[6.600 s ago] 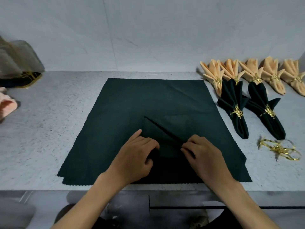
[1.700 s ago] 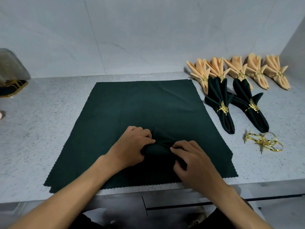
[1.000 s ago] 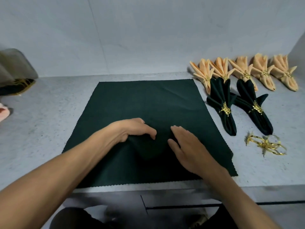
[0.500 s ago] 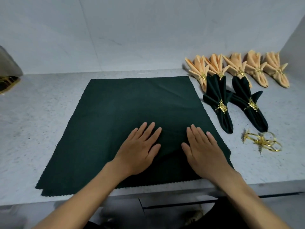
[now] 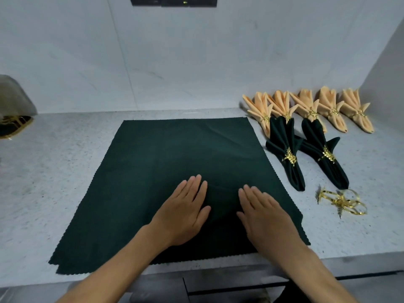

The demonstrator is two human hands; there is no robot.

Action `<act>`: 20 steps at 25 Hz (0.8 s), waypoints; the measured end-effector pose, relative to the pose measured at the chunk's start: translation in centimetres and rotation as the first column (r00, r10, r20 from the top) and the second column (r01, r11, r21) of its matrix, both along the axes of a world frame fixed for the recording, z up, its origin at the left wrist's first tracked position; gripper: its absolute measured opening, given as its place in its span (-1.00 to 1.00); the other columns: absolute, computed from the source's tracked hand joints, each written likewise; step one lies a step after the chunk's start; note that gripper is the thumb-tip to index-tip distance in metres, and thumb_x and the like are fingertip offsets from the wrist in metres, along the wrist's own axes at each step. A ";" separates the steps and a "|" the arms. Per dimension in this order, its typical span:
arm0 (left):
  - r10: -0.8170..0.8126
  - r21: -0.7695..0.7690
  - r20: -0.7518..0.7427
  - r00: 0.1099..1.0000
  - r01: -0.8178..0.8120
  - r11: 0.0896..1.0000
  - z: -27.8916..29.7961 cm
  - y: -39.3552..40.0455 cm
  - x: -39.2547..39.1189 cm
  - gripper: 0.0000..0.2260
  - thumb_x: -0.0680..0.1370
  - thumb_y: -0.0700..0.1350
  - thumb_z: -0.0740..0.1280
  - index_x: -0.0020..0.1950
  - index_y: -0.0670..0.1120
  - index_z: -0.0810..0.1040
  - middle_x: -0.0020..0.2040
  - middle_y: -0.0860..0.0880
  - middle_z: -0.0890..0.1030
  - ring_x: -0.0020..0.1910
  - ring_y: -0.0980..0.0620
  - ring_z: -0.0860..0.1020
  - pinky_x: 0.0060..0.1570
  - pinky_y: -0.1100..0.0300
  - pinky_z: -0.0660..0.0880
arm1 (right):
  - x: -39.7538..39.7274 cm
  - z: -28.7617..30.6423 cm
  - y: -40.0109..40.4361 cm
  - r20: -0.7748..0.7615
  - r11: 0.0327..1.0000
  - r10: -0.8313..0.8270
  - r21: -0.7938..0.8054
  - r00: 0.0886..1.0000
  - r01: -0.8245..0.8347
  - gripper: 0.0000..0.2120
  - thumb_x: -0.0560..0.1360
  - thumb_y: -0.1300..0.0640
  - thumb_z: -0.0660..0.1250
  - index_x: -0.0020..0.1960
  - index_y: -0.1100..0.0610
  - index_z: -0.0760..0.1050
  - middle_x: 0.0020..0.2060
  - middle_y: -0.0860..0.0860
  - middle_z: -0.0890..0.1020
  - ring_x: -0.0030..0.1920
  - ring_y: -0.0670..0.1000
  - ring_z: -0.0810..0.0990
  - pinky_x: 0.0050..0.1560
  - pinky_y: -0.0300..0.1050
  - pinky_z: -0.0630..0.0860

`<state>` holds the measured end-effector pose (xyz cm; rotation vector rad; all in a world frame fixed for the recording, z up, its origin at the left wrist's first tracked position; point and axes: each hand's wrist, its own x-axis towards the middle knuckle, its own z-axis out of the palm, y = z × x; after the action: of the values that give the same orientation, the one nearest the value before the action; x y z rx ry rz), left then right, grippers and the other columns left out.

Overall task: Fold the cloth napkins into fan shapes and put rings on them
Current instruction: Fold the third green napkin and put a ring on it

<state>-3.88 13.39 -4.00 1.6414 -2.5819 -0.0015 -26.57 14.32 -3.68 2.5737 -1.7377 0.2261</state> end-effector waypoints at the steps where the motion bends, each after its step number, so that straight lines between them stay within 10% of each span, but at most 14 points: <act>1: 0.003 0.021 -0.015 1.000 -0.002 1.000 0.1 -0.1 0.0 -0.30 0.57 0.21 -0.37 0.61 -0.15 -0.11 0.61 -0.13 -0.14 0.58 -0.03 -0.20 0.50 0.11 -0.30 | 0.1 0.2 0.1 0.004 0.998 0.069 -0.009 0.998 -0.069 -0.47 0.60 -0.04 -0.03 0.36 0.21 0.51 0.34 0.10 0.54 0.33 0.10 0.53 0.37 -0.05 0.41; 6: -0.087 -0.067 0.021 0.996 0.088 0.994 1.4 0.9 -0.2 -0.28 0.62 0.31 -0.06 0.52 -0.24 0.26 0.58 -0.18 0.17 0.57 -0.11 0.11 0.49 -0.04 0.22 | 1.1 1.3 -0.9 0.175 0.989 0.150 -0.036 0.973 -0.145 -0.65 0.43 -0.02 0.18 0.09 0.10 0.58 -0.01 -0.04 0.45 -0.06 -0.01 0.43 -0.05 -0.07 0.52; 9: -0.087 -0.156 -0.045 0.995 0.079 0.985 1.6 1.8 0.0 -0.50 0.52 0.25 0.15 0.19 -0.09 0.59 0.13 0.00 0.58 0.02 0.04 0.56 -0.13 0.13 0.61 | 0.5 0.7 -1.0 0.186 0.986 0.156 -0.083 0.970 -0.142 -0.60 0.41 -0.01 0.17 0.16 0.06 0.59 -0.02 -0.07 0.48 -0.07 -0.02 0.44 -0.09 -0.12 0.49; 13: -0.021 -0.180 -0.055 0.998 0.011 0.984 2.5 1.6 0.1 -0.72 0.39 0.12 0.16 -0.09 0.01 0.56 -0.23 0.12 0.54 -0.38 0.12 0.48 -0.54 0.20 0.43 | 0.3 0.5 -2.2 0.214 0.983 0.140 -0.146 0.967 -0.110 -0.58 0.39 0.07 0.10 0.09 -0.01 0.65 -0.11 -0.14 0.54 -0.14 -0.03 0.48 -0.16 -0.13 0.39; 20: 0.038 -0.115 -0.092 0.995 -0.049 0.992 2.0 2.8 -0.6 -0.74 0.35 0.04 0.10 -0.14 0.01 0.53 -0.11 0.11 0.49 -0.19 0.12 0.45 -0.52 0.26 0.37 | -0.9 0.5 -2.3 0.324 0.986 0.162 -0.097 0.932 -0.138 -0.66 0.50 0.13 0.18 0.17 -0.02 0.62 -0.13 -0.20 0.61 -0.18 -0.08 0.49 -0.15 -0.13 0.45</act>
<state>-4.50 16.15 -1.96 1.6171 -2.4307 0.0761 -27.45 12.02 -3.17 2.7415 -1.5787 0.7541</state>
